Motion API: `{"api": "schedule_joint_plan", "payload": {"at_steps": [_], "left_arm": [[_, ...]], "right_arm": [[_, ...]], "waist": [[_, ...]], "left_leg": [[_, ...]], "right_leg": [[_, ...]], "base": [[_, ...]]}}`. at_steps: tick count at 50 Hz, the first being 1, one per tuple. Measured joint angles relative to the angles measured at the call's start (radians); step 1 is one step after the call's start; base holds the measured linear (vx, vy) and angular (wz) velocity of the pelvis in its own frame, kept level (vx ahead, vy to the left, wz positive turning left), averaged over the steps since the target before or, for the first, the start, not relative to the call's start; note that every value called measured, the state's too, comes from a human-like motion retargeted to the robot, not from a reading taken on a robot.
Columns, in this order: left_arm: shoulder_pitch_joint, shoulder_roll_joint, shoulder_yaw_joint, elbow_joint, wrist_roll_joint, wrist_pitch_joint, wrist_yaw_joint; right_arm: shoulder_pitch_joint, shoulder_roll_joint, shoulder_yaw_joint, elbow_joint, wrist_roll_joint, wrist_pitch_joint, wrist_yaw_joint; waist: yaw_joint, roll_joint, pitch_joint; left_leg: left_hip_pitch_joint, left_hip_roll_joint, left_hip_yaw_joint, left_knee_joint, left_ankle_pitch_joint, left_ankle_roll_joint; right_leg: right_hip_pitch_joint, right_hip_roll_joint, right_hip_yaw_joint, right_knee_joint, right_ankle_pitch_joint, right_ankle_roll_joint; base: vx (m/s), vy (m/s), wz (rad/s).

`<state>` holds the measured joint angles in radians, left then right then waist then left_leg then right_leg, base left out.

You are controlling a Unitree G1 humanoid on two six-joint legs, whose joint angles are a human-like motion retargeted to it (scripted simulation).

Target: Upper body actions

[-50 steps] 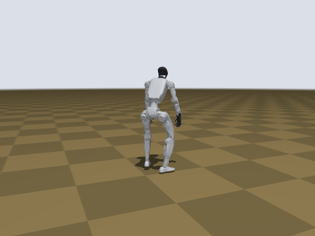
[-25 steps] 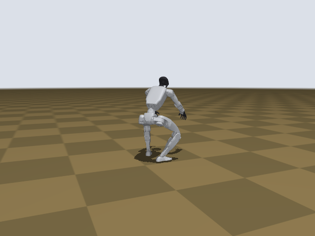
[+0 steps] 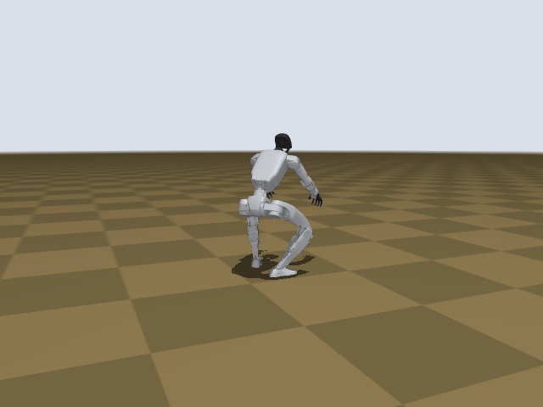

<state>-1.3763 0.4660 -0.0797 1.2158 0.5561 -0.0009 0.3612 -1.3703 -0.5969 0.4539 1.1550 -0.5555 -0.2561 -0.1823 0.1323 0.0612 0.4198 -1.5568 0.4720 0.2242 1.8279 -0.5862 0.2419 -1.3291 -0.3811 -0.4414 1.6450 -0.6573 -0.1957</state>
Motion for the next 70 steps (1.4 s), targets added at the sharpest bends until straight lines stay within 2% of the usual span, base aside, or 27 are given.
{"api": "schedule_joint_plan", "payload": {"at_steps": [7,12,15,20,23,27,31,35,37,40,42,45,48,50,53,57,61,65,70], "left_arm": [[0.039,-0.003,0.01,0.021,0.034,0.008,-0.012],[0.119,-0.01,0.018,0.021,0.059,0.0,-0.052],[0.218,-0.006,0.032,-0.007,0.055,-0.041,-0.128],[0.448,0.003,0.054,-0.028,-0.011,-0.099,-0.247],[0.608,-0.011,0.047,-0.027,-0.062,-0.116,-0.318],[0.835,-0.073,0.063,-0.025,-0.107,-0.108,-0.406],[1.083,-0.185,0.179,0.019,-0.11,-0.104,-0.42],[1.323,-0.278,0.332,0.089,-0.144,-0.094,-0.409],[1.398,-0.314,0.392,0.148,-0.17,-0.07,-0.422],[1.457,-0.364,0.45,0.285,-0.191,-0.025,-0.457],[1.485,-0.396,0.465,0.38,-0.245,-0.023,-0.436],[1.537,-0.419,0.478,0.456,-0.357,-0.058,-0.439],[1.595,-0.468,0.531,0.453,-0.353,-0.057,-0.45],[1.616,-0.492,0.574,0.442,-0.366,-0.055,-0.452],[1.602,-0.484,0.573,0.429,-0.426,-0.029,-0.474],[1.558,-0.452,0.542,0.379,-0.357,0.032,-0.498],[1.518,-0.419,0.497,0.304,-0.26,0.031,-0.506],[1.461,-0.388,0.453,0.257,-0.238,0.012,-0.506],[1.383,-0.374,0.435,0.244,-0.262,0.003,-0.509]], "right_arm": [[0.054,0.033,-0.03,0.053,-0.065,0.017,-0.027],[0.166,0.05,-0.08,0.065,-0.094,0.025,-0.014],[0.269,0.061,-0.107,0.063,-0.144,0.02,-0.01],[0.493,0.086,-0.13,0.052,-0.233,0.027,0.003],[0.652,0.099,-0.125,0.065,-0.267,0.035,0.01],[0.864,0.121,-0.127,0.112,-0.336,0.102,0.012],[1.057,0.167,-0.148,0.19,-0.435,0.167,0.083],[1.207,0.233,-0.178,0.318,-0.491,0.182,0.159],[1.267,0.263,-0.233,0.389,-0.491,0.211,0.201],[1.347,0.312,-0.371,0.499,-0.4,0.337,0.23],[1.383,0.341,-0.435,0.543,-0.234,0.378,0.234],[1.429,0.366,-0.497,0.545,0.017,0.357,0.275],[1.46,0.396,-0.545,0.545,0.185,0.341,0.325],[1.465,0.414,-0.563,0.545,0.231,0.337,0.329],[1.44,0.418,-0.519,0.54,0.147,0.354,0.296],[1.392,0.398,-0.414,0.477,-0.149,0.373,0.327],[1.36,0.375,-0.342,0.362,-0.333,0.298,0.333],[1.329,0.368,-0.342,0.262,-0.298,0.234,0.3],[1.279,0.4,-0.385,0.224,-0.089,0.203,0.319]], "waist": [[0.001,-0.018,-0.049],[0.014,-0.03,-0.075],[0.012,-0.03,-0.102],[-0.017,-0.032,-0.13],[-0.027,-0.046,-0.161],[-0.026,-0.067,-0.19],[-0.018,-0.068,-0.235],[-0.067,-0.048,-0.327],[-0.073,-0.051,-0.388],[-0.048,-0.05,-0.468],[-0.049,-0.042,-0.447],[-0.062,-0.033,-0.42],[-0.1,-0.033,-0.466],[-0.08,-0.044,-0.479],[-0.058,-0.049,-0.475],[-0.06,-0.046,-0.473],[-0.059,-0.046,-0.486],[-0.063,-0.048,-0.482],[-0.068,-0.049,-0.449]], "left_leg": [[0.04,0.0,-0.002,-0.099,0.041,-0.019],[0.18,-0.012,0.018,-0.258,0.086,-0.067],[0.292,-0.027,0.026,-0.386,0.119,-0.111],[0.572,-0.076,0.071,-0.69,0.22,-0.175],[0.765,-0.141,0.123,-0.939,0.318,-0.202],[1.047,-0.253,0.183,-1.301,0.46,-0.226],[1.307,-0.322,0.218,-1.598,0.564,-0.251],[1.457,-0.351,0.216,-1.776,0.625,-0.263],[1.479,-0.371,0.222,-1.816,0.628,-0.266],[1.458,-0.364,0.231,-1.794,0.604,-0.276],[1.485,-0.365,0.226,-1.788,0.6,-0.271],[1.534,-0.368,0.235,-1.803,0.593,-0.265],[1.512,-0.366,0.213,-1.781,0.579,-0.274],[1.513,-0.365,0.239,-1.775,0.58,-0.279],[1.533,-0.373,0.256,-1.791,0.584,-0.271],[1.546,-0.368,0.253,-1.795,0.581,-0.274],[1.543,-0.367,0.257,-1.798,0.581,-0.273],[1.54,-0.367,0.251,-1.795,0.582,-0.272],[1.552,-0.369,0.25,-1.789,0.58,-0.267]], "right_leg": [[0.059,0.045,-0.022,-0.114,0.04,0.018],[0.198,0.099,-0.025,-0.291,0.094,0.052],[0.314,0.135,-0.026,-0.441,0.143,0.077],[0.581,0.18,-0.029,-0.783,0.279,0.137],[0.751,0.198,-0.03,-1.037,0.391,0.173],[0.982,0.205,-0.036,-1.341,0.526,0.223],[1.171,0.219,-0.031,-1.537,0.614,0.272],[1.303,0.246,-0.071,-1.676,0.668,0.299],[1.312,0.248,-0.112,-1.681,0.653,0.297],[1.259,0.232,-0.031,-1.637,0.625,0.293],[1.303,0.234,-0.077,-1.644,0.625,0.297],[1.343,0.247,-0.072,-1.648,0.618,0.296],[1.331,0.25,-0.086,-1.648,0.609,0.288],[1.317,0.258,-0.056,-1.645,0.612,0.268],[1.324,0.268,-0.049,-1.65,0.616,0.261],[1.342,0.264,-0.054,-1.652,0.615,0.276],[1.337,0.265,-0.052,-1.652,0.615,0.277],[1.339,0.264,-0.054,-1.651,0.615,0.278],[1.353,0.264,-0.054,-1.647,0.614,0.274]], "base": [[0.0,0.0,0.0],[0.09,0.02,-0.09],[0.16,0.08,-0.01],[0.24,0.09,0.18],[0.29,0.03,0.31],[0.33,0.01,0.29],[0.45,0.09,-0.06],[0.48,0.15,0.08],[0.37,0.12,-0.1],[0.22,0.11,-0.12],[0.03,0.03,0.04],[0.04,0.01,0.02],[0.2,0.04,0.2],[0.13,0.02,-0.51],[0.03,0.0,-0.3],[0.01,0.0,0.05],[0.0,0.0,0.0],[0.0,0.0,0.0],[0.0,0.0,0.0]]}}
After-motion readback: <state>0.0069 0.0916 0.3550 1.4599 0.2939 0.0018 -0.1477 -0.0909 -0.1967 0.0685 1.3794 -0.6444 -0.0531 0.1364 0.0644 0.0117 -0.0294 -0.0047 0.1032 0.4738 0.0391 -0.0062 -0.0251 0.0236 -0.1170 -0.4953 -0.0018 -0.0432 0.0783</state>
